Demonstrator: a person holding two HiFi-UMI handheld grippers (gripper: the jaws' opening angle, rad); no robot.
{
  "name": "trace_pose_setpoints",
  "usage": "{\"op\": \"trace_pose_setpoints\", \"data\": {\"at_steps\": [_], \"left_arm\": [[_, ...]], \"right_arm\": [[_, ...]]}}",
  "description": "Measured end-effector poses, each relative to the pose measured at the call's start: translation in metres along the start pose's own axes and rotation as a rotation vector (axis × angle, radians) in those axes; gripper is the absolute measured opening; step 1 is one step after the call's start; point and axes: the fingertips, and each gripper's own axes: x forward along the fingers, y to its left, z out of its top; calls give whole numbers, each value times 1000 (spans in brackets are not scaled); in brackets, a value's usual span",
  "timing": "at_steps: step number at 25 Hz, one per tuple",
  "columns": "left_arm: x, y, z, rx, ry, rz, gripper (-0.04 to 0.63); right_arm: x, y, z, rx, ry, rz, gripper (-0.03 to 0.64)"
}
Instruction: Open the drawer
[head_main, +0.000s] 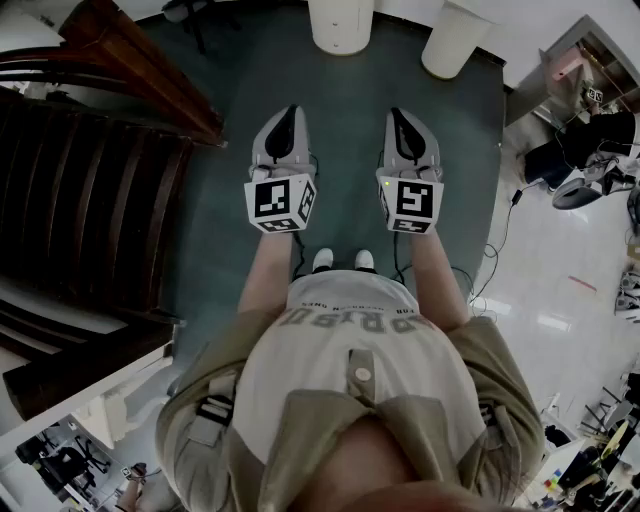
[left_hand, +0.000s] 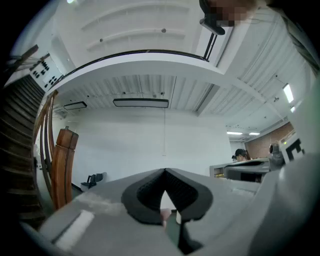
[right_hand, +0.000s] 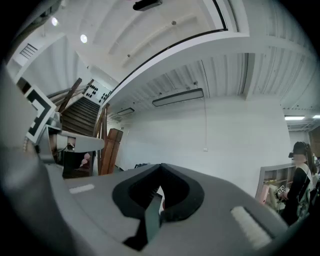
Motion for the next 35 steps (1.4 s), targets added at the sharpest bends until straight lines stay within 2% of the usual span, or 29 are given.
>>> {"op": "trace_pose_setpoints", "data": {"at_steps": [17, 24, 25, 26, 27, 29, 30, 32, 35], "left_arm": [[10, -3, 1, -25, -6, 13, 6], [11, 5, 3, -41, 7, 30, 6], [10, 9, 4, -50, 2, 39, 6], [9, 12, 5, -59, -4, 46, 79], [8, 15, 6, -68, -8, 51, 170], [8, 21, 5, -76, -1, 57, 277], [8, 23, 3, -77, 6, 61, 303], [8, 26, 0, -79, 21, 67, 322], [9, 26, -4, -83, 40, 70, 324]], "right_arm": [[6, -3, -6, -15, 8, 18, -2], [2, -22, -6, 108, -44, -18, 3], [2, -23, -5, 118, -47, -10, 41], [2, -23, -5, 130, -48, 5, 173], [3, -23, -6, 143, -47, 19, 275], [2, -26, -7, 156, -42, 24, 332], [2, -29, -9, 157, -39, 17, 361], [1, -34, -11, 164, -34, 0, 394], [0, -41, -15, 183, -27, -13, 405]]}}
